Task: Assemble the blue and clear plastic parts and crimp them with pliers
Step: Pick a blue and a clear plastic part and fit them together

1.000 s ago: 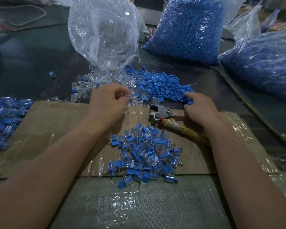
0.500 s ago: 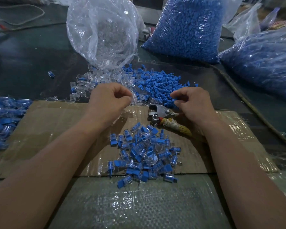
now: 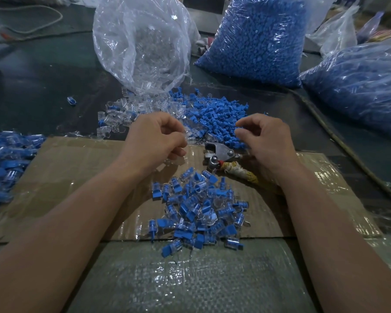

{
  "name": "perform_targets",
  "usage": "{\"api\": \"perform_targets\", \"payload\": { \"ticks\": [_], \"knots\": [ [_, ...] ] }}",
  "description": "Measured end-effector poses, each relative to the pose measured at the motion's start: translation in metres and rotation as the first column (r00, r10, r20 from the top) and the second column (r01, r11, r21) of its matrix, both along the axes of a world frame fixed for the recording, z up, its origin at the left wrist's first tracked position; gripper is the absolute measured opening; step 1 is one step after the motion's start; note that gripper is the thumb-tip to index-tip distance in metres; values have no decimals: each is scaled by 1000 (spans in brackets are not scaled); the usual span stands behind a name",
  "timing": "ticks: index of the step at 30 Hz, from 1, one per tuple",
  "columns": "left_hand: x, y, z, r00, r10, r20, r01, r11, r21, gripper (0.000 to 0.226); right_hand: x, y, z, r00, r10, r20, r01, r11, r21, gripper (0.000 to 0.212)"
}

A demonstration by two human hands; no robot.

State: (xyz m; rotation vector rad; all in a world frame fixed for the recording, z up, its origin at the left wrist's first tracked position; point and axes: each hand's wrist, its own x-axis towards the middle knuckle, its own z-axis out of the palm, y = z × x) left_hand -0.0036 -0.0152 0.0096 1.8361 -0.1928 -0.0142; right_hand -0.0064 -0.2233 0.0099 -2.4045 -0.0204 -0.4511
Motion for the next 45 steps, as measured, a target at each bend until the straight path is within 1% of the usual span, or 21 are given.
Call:
{"api": "perform_targets", "payload": {
  "ticks": [2,5,6,8,11,14,18,21,23,26,28,30,32,34,37,40,42,45],
  "knots": [
    [-1,0,1,1000,3,-9,-4,1000,-18,15,-3,2,3,1000,11,19,-12,1000,8,6],
    [-1,0,1,999,30,-13,-30,999,-28,17,-7,6,7,998,35,50,-38,996,76,19],
    [-1,0,0,999,40,-5,-40,999,-11,18,-9,8,8,998,42,54,-47,994,102,19],
    [-1,0,-1,999,45,20,-45,999,30,19,-13,11,10,996,61,58,-67,991,118,11],
    [-4,-2,-2,996,18,93,-26,996,89,22,-18,19,13,991,120,53,-126,982,141,18],
    [-8,-4,0,980,10,201,-40,989,143,27,-23,31,16,981,187,57,-196,948,251,22],
    [-11,-6,2,954,40,296,-84,987,138,24,-31,43,21,947,300,115,-321,905,279,21],
    [-15,-8,4,945,28,324,-80,986,147,23,-35,50,20,924,369,103,-382,865,325,21],
    [-17,-9,5,950,9,312,-53,990,132,24,-36,53,19,917,389,94,-398,862,314,21],
    [-18,-8,7,971,-27,238,29,1000,-7,20,-35,52,19,924,364,117,-382,870,311,20],
    [-17,-8,9,982,-70,173,89,991,-105,17,-35,50,20,932,341,124,-363,873,324,19],
    [-16,-7,10,989,-92,118,112,978,-178,13,-34,50,19,939,320,128,-344,880,327,19],
    [-15,-6,10,994,-86,73,100,970,-221,11,-34,51,18,946,299,125,-324,891,318,21],
    [-12,-5,9,996,-83,40,90,968,-235,20,-33,50,18,951,287,118,-310,894,324,24],
    [-10,-4,9,995,-96,14,97,977,-191,28,-33,49,17,955,283,93,-298,891,342,23],
    [-11,-4,9,995,-100,-3,98,978,-183,23,-33,49,18,956,273,105,-292,893,342,30],
    [-12,-5,10,994,-104,-22,97,972,-212,20,-33,48,18,959,257,121,-283,897,339,30],
    [-10,-5,9,996,-89,-5,86,978,-188,21,-33,47,17,961,240,135,-271,912,308,30]
  ]
}}
